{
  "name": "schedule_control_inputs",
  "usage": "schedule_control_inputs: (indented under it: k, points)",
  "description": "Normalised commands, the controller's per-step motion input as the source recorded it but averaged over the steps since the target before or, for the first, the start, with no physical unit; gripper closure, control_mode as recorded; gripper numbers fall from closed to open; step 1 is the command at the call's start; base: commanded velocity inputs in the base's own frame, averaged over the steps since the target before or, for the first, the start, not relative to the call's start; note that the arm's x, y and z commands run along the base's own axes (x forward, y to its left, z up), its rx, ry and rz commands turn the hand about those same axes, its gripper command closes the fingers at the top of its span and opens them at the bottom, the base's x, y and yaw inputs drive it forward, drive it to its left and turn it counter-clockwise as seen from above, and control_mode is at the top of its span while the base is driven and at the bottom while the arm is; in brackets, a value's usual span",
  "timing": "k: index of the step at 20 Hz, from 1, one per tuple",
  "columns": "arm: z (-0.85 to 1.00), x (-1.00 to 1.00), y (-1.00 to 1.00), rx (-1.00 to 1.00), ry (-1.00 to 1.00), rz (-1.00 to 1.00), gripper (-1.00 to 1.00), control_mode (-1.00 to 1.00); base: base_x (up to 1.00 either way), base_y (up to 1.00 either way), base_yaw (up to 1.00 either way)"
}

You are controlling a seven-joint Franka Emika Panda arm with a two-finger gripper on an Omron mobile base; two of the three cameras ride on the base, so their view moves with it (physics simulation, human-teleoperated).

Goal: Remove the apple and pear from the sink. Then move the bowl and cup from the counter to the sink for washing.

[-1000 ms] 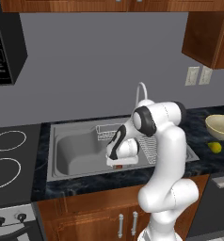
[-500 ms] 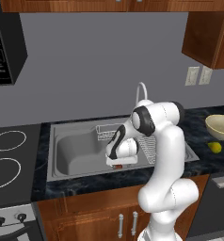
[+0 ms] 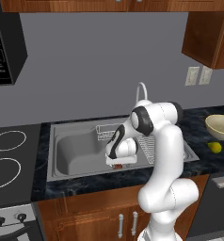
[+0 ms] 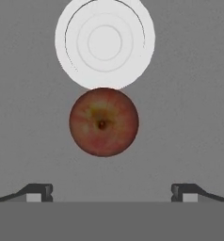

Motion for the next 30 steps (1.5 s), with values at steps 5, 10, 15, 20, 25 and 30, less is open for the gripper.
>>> schedule_control_inputs:
  k: [5, 10, 15, 20, 25, 30]
  points:
    - [-0.11, 0.03, 0.01, 0.0, 0.0, 0.0, -1.0, -1.0, 0.0, 0.0, 0.0]
    - [-0.11, 0.03, 0.0, 0.0, 0.0, 0.0, -1.0, -1.0, 0.0, 0.0, 0.0]
    - [-0.07, 0.1, 0.0, 0.0, 0.0, 0.0, -1.0, -1.0, 0.0, 0.0, 0.0]
    - [-0.03, 0.13, 0.0, 0.0, 0.0, 0.0, -1.0, -1.0, 0.0, 0.0, 0.0]
    - [-0.04, 0.14, 0.0, 0.0, 0.0, 0.0, -1.0, -1.0, 0.0, 0.0, 0.0]
    - [-0.06, 0.11, 0.01, 0.0, 0.0, 0.0, -1.0, -1.0, 0.0, 0.0, 0.0]
